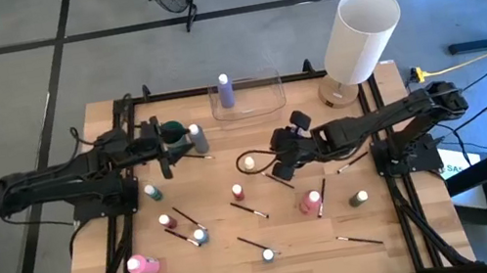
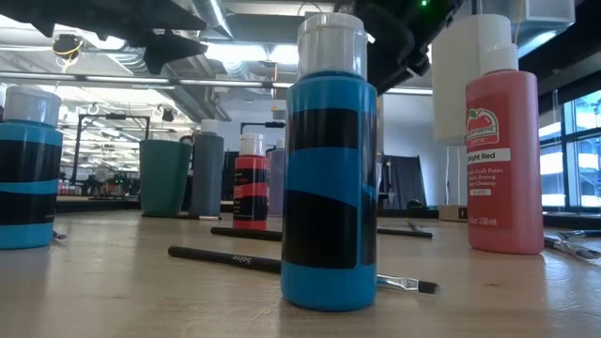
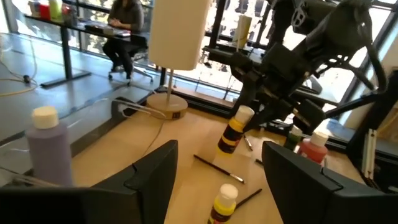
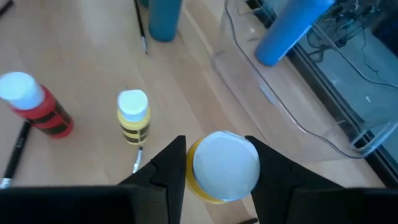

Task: Pick & Place Paint Supplies
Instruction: Put the yellow paint bottle into the transparent bin

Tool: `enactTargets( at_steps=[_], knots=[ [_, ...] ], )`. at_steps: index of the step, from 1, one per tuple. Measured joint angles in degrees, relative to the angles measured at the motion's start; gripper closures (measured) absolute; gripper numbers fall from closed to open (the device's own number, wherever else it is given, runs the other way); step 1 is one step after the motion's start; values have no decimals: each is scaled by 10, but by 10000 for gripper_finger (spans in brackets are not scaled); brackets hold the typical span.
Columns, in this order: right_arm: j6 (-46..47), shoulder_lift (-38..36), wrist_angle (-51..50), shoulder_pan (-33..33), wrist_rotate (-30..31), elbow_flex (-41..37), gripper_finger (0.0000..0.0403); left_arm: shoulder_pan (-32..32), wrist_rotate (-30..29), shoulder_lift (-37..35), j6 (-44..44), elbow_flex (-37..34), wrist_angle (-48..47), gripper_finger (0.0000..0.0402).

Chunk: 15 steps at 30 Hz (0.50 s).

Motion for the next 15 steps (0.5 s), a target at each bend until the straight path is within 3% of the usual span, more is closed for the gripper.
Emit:
enactTargets(
  at_steps=[15],
  knots=[
    [-77, 0, 130, 6, -90, 0, 267, -102, 27, 192, 170, 0, 230, 171]
  ],
)
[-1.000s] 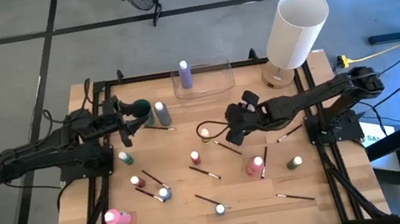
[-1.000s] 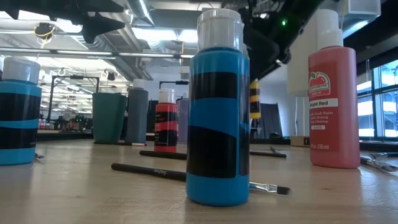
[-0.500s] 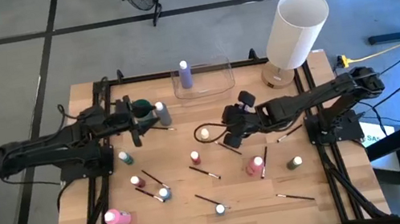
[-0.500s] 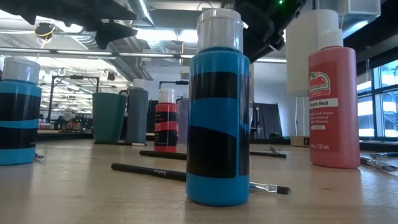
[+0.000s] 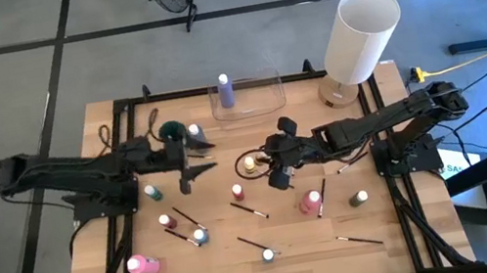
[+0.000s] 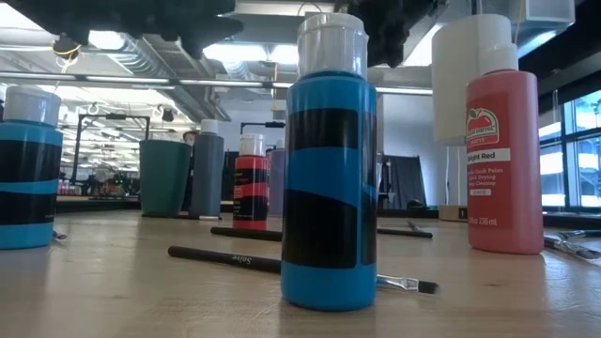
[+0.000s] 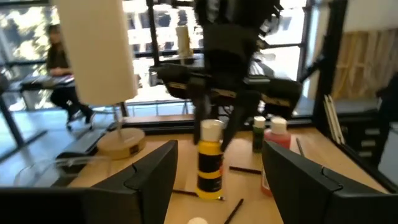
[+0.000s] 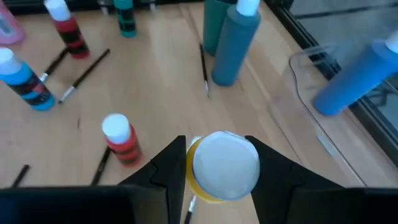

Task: Pick & Place Paint Supplies
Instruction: Put the yellow paint bottle into the transparent bin

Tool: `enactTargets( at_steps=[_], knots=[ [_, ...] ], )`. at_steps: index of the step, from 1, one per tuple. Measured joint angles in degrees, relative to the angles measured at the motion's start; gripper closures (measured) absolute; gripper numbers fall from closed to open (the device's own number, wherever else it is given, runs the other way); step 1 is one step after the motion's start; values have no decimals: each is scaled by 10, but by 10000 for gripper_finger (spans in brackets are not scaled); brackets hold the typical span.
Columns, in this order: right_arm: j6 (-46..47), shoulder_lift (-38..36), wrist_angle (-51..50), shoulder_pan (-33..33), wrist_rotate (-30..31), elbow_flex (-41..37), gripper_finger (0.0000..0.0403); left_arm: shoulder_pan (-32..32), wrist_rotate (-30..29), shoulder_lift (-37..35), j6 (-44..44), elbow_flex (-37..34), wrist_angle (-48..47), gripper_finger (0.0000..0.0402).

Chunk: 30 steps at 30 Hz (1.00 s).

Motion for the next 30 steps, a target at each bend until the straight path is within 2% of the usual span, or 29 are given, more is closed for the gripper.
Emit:
enactTargets(
  at_steps=[5, 10, 14, 19, 25, 30],
  knots=[
    [-5, 0, 14, 0, -8, 0, 267, -22, -2, 75, 25, 0, 62, 173],
    [-29, 0, 64, 0, -63, 0, 267, -23, -2, 135, 25, 1, 119, 172],
    [-46, 0, 92, 0, -76, 0, 267, -24, -8, 170, 24, 25, 123, 171],
    [-55, 0, 95, 0, -76, 0, 267, -31, -55, 202, -9, 63, 95, 172],
    [-66, 0, 107, 0, -76, 0, 267, -45, -61, 231, -10, 108, 16, 172],
    [-72, 0, 113, 0, -76, 0, 267, -51, -62, 254, -14, 124, 12, 172]
  ],
)
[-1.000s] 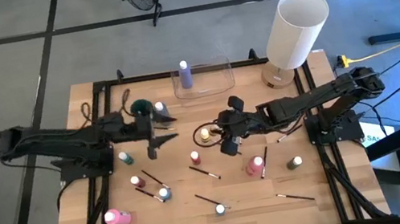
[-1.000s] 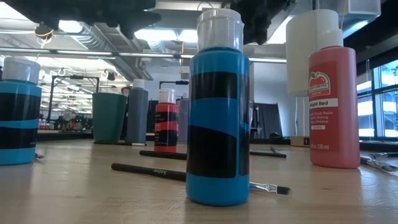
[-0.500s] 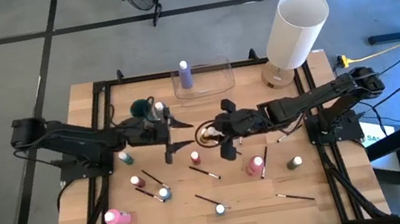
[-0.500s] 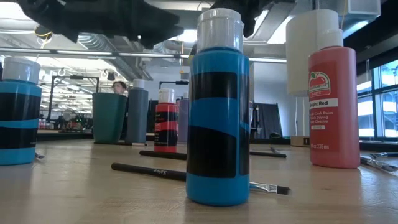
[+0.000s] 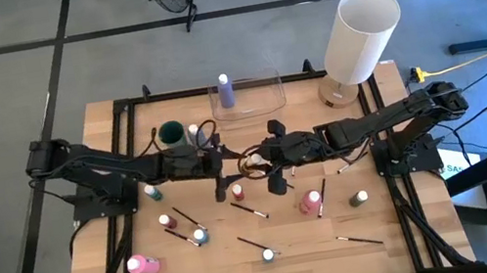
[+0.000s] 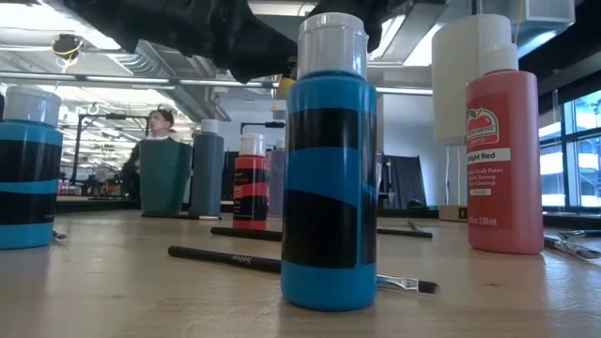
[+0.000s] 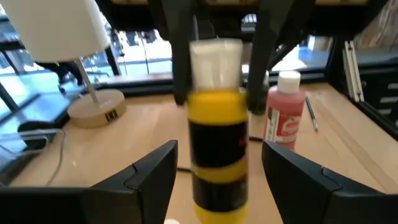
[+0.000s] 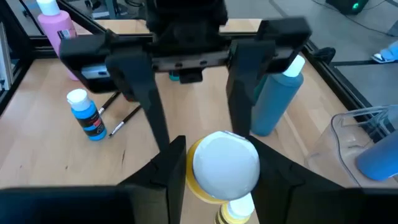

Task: Pick & Place Paint Supplies
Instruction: Put the yellow paint bottle into the transparent bin

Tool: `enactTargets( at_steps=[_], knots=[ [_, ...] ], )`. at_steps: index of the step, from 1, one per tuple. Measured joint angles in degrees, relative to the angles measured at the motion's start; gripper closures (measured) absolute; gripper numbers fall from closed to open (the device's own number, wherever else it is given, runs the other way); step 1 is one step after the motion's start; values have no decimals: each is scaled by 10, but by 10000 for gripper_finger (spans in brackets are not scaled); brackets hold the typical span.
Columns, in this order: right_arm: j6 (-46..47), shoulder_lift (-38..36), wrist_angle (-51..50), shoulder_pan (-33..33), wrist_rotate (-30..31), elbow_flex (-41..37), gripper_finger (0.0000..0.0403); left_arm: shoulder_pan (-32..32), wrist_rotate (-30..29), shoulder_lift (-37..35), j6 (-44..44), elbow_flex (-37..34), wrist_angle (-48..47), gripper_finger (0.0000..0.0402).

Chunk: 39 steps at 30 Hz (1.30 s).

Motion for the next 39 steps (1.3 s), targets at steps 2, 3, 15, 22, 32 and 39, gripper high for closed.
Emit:
enactTargets(
  at_steps=[2, 3, 15, 22, 32, 39],
  knots=[
    [0, 0, 1, 0, 0, 0, 267, 0, -1, 5, -13, 5, 1, 171],
    [0, 0, 1, 0, 0, 0, 267, 0, -2, 8, -20, 8, 3, 171],
    [0, 0, 4, 0, 0, 0, 267, 0, 1, 27, -23, 21, 2, 172],
    [0, 0, 4, 0, 0, 0, 267, 0, 1, 30, -31, 21, 3, 186],
    [2, 0, 4, 0, 0, 0, 267, 0, 0, 30, -32, 21, 4, 228],
    [7, 0, 4, 0, -1, 0, 269, 0, 0, 30, -32, 21, 4, 255]
  ],
)
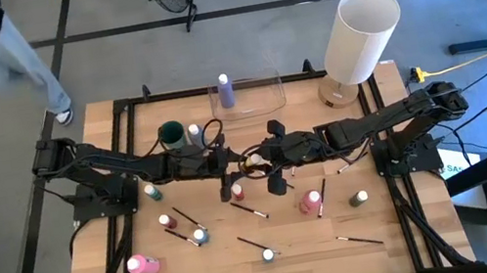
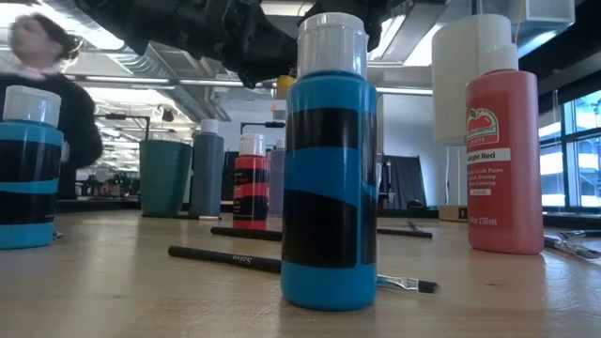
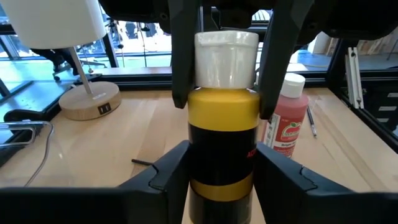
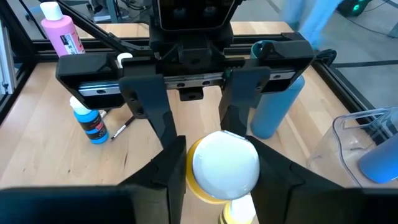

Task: Pick & Place Paint Supplies
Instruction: Put the yellow paint bottle into the transparent bin

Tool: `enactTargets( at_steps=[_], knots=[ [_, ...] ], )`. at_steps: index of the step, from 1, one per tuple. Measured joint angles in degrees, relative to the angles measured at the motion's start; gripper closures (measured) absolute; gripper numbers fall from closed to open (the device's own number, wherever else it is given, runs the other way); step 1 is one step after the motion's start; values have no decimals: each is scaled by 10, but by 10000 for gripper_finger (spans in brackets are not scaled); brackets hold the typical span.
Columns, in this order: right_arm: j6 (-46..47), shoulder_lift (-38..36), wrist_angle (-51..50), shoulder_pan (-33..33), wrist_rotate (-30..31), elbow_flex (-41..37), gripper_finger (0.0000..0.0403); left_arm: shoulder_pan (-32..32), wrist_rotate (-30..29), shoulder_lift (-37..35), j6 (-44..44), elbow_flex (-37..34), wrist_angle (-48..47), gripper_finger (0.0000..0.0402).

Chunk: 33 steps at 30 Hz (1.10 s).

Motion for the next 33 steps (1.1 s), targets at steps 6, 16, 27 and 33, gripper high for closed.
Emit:
enactTargets(
  at_steps=[6, 16, 27, 33],
  knots=[
    [8, 0, 0, 0, -16, 0, 269, 0, 0, 0, -6, 0, -1, 261],
    [8, -1, 7, 0, 8, 0, 180, 0, 1, 0, -11, 0, -1, 262],
    [37, -68, -76, 35, 99, -1, 87, -1, -37, -24, 8, -1, -7, 263],
    [103, -104, -170, 75, 150, 0, 86, -19, -97, -68, 37, -1, 33, 263]
  ],
)
